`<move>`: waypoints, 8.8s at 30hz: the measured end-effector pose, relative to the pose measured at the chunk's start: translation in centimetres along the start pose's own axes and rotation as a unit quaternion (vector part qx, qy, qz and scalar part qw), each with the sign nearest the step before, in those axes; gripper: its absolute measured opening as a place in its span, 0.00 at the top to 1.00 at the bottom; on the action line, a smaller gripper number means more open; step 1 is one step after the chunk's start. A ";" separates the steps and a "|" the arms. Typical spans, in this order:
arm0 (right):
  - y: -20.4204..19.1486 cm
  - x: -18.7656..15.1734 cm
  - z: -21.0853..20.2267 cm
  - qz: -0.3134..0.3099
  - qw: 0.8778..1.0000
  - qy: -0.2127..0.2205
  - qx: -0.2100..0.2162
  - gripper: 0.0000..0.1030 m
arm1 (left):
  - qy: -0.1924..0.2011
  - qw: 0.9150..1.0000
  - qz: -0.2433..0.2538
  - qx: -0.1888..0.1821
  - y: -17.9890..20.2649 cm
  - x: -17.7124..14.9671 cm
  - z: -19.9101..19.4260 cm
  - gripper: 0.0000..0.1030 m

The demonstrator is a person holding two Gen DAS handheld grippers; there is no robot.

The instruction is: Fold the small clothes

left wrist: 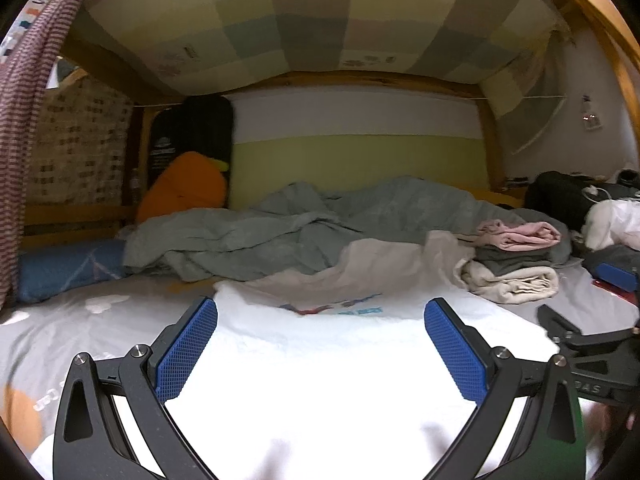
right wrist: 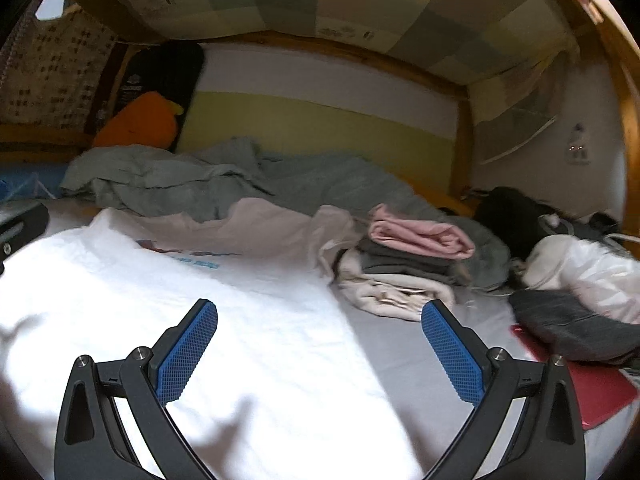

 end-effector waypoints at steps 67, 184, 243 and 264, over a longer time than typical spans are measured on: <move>16.5 -2.9 6.1 0.185 0.938 -0.236 0.172 0.56 | -0.317 0.946 -0.067 0.004 -17.2 -4.6 6.8 0.66; 11.2 -5.8 0.6 0.085 0.914 -0.324 0.229 0.94 | -0.425 0.898 -0.114 0.003 -17.7 -9.2 -1.4 0.89; 12.3 -6.2 1.9 0.175 0.904 -0.300 0.248 0.51 | -0.369 0.928 -0.003 -0.047 -5.1 -9.4 4.4 0.21; 8.3 -4.7 -0.9 0.119 0.895 -0.268 0.337 0.51 | -0.337 0.901 -0.013 -0.272 10.6 -7.5 0.8 0.28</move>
Point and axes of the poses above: each gripper's, at about its wrist camera, not at the fingertips, and z roughly the way its jaws point, y to its right, x to its top, the point moved 5 cm from there along z, roughly the way its jaws point, and after that the axes turned 2 degrees about y, right-handed, at the moved point
